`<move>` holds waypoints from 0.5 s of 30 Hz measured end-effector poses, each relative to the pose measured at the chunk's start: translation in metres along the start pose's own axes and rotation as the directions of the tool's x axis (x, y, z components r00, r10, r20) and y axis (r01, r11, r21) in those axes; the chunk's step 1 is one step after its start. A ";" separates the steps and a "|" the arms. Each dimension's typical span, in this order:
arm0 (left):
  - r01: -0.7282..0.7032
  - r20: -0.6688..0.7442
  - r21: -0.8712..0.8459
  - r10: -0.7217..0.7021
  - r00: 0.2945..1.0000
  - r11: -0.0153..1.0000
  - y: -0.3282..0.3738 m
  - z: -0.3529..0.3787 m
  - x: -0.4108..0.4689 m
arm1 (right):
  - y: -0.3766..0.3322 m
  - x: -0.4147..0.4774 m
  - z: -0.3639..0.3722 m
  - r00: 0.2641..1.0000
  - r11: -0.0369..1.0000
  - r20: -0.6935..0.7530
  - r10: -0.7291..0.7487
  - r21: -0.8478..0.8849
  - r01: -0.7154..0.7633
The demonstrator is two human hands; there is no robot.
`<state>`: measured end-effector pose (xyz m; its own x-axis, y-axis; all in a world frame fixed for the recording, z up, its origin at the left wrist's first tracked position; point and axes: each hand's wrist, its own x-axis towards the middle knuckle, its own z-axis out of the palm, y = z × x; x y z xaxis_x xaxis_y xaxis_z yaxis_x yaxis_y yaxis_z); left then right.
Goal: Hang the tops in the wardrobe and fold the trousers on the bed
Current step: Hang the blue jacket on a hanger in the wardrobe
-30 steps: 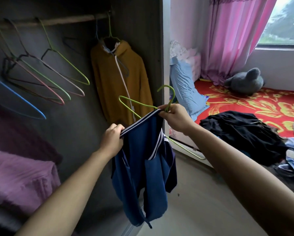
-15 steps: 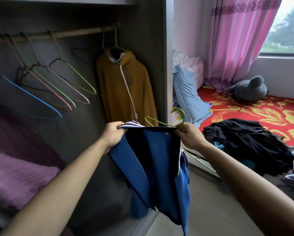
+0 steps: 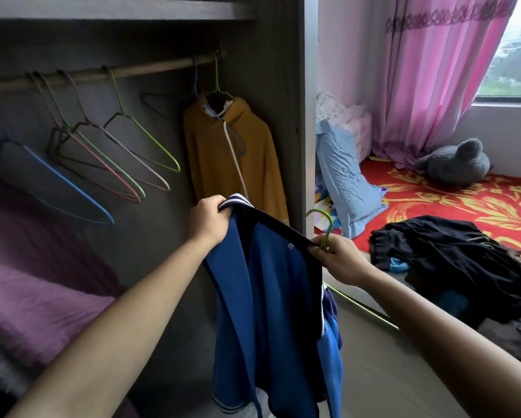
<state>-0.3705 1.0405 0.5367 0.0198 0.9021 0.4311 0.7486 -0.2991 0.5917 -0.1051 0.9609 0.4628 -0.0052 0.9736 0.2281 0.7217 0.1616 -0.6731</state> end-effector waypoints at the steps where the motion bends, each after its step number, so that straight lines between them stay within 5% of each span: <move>1: 0.033 0.003 -0.038 -0.033 0.999 0.999 0.002 0.001 -0.001 | -0.002 0.000 0.001 1.000 1.000 -0.010 0.001 0.008 -0.001; 7: -0.169 -0.024 0.255 0.181 0.983 0.952 0.006 -0.028 0.004 | -0.011 0.000 -0.003 0.996 0.997 0.037 0.077 -0.003 -0.077; 11: -0.332 0.035 0.607 0.393 0.919 0.722 0.005 -0.044 0.012 | -0.018 -0.006 -0.003 0.992 0.993 0.078 0.102 0.055 -0.106; 15: -0.220 0.047 0.653 0.252 0.967 0.725 0.001 -0.036 0.017 | -0.032 -0.014 -0.018 0.996 0.973 -0.027 0.080 0.218 -0.072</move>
<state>-0.3932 1.0443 0.5688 0.2386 0.8112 0.5339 0.9708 -0.2125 -0.1110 -0.1158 0.9394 0.4939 0.0708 0.9787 0.1928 0.5520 0.1225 -0.8248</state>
